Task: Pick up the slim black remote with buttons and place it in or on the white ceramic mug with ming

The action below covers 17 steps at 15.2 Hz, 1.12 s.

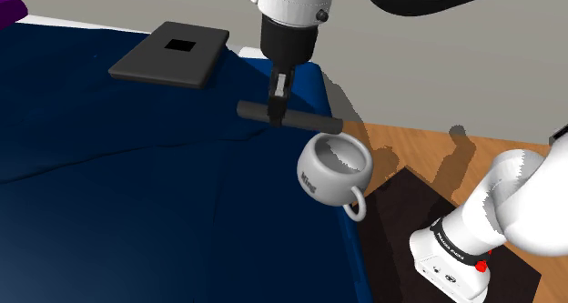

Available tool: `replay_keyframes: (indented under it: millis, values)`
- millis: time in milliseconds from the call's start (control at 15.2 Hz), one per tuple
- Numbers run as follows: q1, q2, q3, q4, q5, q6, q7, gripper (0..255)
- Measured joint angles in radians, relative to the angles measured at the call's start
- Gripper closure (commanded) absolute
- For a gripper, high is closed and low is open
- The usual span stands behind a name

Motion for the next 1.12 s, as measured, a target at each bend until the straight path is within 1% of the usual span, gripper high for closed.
replay_keyframes:
  millis: [66,264,528,660,858,1122]
  values:
    - [-0.004,-0.058,-0.007,-0.067,0.023,0.017,-0.014,255]
    - [-0.004,-0.176,-0.026,-0.189,0.068,0.031,-0.045,255]
    - [0.015,-0.356,-0.055,-0.361,0.126,0.032,-0.080,255]
    - [0.025,-0.428,-0.073,-0.418,0.144,0.020,-0.099,255]
    - [0.031,-0.458,-0.076,-0.474,0.153,0.046,-0.103,255]
    - [0.035,-0.463,-0.070,-0.532,0.158,0.100,-0.101,255]
